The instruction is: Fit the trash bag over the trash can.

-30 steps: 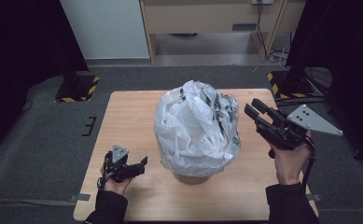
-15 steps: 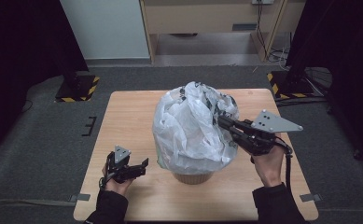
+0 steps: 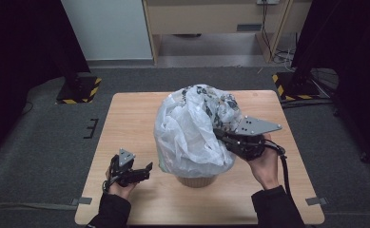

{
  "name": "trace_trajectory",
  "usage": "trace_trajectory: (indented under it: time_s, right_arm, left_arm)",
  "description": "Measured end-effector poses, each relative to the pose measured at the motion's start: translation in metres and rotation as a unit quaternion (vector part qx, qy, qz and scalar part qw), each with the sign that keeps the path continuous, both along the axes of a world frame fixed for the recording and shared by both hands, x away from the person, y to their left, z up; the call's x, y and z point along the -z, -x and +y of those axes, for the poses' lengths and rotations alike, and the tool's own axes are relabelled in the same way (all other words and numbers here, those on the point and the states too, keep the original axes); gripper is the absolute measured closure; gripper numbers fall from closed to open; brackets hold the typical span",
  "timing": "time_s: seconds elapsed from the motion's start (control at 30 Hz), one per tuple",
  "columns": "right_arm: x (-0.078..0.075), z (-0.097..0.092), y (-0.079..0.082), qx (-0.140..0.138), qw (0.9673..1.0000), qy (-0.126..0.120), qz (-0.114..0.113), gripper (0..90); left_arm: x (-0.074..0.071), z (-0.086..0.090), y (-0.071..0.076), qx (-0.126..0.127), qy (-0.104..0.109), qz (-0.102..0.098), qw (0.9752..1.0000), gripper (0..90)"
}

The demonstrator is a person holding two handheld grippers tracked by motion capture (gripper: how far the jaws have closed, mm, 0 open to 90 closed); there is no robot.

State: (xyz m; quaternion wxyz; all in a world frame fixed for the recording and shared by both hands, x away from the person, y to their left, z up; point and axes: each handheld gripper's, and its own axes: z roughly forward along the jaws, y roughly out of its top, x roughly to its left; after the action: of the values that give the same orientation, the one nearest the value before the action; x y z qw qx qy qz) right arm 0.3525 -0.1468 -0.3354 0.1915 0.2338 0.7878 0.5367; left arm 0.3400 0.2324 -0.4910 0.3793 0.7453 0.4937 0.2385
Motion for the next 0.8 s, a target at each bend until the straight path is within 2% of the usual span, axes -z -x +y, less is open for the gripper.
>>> trace_trajectory:
  time_s: [0.13, 0.23, 0.4, 0.5, 0.7, 0.8]
  right_arm:
    - [0.0, 0.001, -0.002, -0.001, 0.9999, -0.003, 0.014, 87.9]
    - [0.0, 0.001, 0.0, 0.004, 1.0, -0.007, 0.001, 87.7]
    - [-0.007, -0.006, 0.007, 0.022, 0.9983, -0.045, -0.03, 86.2]
    - [-0.016, -0.01, 0.011, 0.033, 0.9967, -0.057, -0.048, 85.7]
    - [-0.032, -0.017, 0.016, 0.06, 0.991, -0.086, -0.083, 85.7]
    - [-0.043, -0.017, 0.015, 0.065, 0.9891, -0.097, -0.09, 85.5]
  left_arm:
    - [0.001, -0.001, 0.0, 0.003, -0.002, 0.002, 1.0, 11.7]
    - [0.001, -0.001, 0.0, 0.005, -0.004, 0.003, 1.0, 11.7]
    - [0.001, -0.001, -0.001, 0.005, -0.003, 0.004, 1.0, 11.7]
    - [0.001, -0.001, 0.0, 0.005, -0.002, 0.004, 1.0, 11.7]
    - [0.001, -0.001, -0.001, 0.005, -0.002, 0.005, 1.0, 11.7]
    - [0.001, -0.001, -0.001, 0.005, -0.001, 0.005, 1.0, 11.7]
